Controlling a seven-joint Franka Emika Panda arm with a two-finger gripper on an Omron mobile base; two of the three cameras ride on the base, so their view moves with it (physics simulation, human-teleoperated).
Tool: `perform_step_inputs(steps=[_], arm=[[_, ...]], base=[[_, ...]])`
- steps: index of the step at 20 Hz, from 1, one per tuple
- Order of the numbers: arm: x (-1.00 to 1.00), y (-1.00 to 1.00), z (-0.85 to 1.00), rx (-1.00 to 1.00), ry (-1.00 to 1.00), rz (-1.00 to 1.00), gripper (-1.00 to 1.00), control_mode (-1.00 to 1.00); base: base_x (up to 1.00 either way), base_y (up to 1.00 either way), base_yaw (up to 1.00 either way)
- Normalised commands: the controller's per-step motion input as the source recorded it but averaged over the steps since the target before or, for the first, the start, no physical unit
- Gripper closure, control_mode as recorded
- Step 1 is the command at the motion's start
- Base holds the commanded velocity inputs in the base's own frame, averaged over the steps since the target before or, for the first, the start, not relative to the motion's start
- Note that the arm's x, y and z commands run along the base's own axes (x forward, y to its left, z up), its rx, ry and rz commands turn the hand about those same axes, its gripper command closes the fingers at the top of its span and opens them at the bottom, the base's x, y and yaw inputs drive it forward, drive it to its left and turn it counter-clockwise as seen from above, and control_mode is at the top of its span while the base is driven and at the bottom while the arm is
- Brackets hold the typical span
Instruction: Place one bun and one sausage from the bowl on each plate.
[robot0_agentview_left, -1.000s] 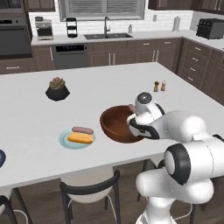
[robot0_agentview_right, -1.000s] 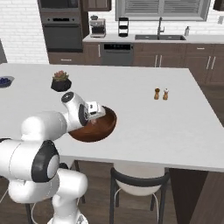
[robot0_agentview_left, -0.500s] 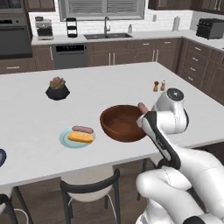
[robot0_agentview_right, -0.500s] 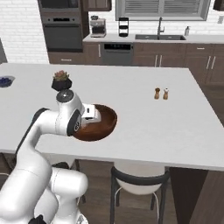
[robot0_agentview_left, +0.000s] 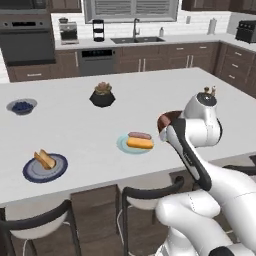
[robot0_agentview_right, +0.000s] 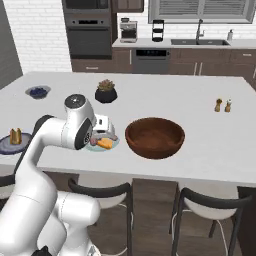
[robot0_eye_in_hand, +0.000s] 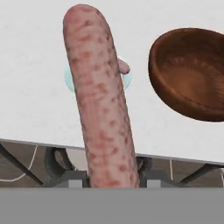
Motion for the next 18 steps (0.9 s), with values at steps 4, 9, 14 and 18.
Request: perform_step_inputs(steps=[4,9,14,18], arm=[[0.0,0.0,0.0,0.0,0.0,0.0,1.0,1.0],[0.0,0.0,0.0,0.0,0.0,0.0,1.0,1.0],[0.0,0.0,0.0,0.0,0.0,0.0,1.0,1.0],[0.64,0.75,0.0,0.0,0.09,0.11,1.0,-1.0]], base=[[0.0,1.0,0.0],[0.0,1.0,0.01],[0.32,1.0,0.07],[0.17,0.25,0.03]])
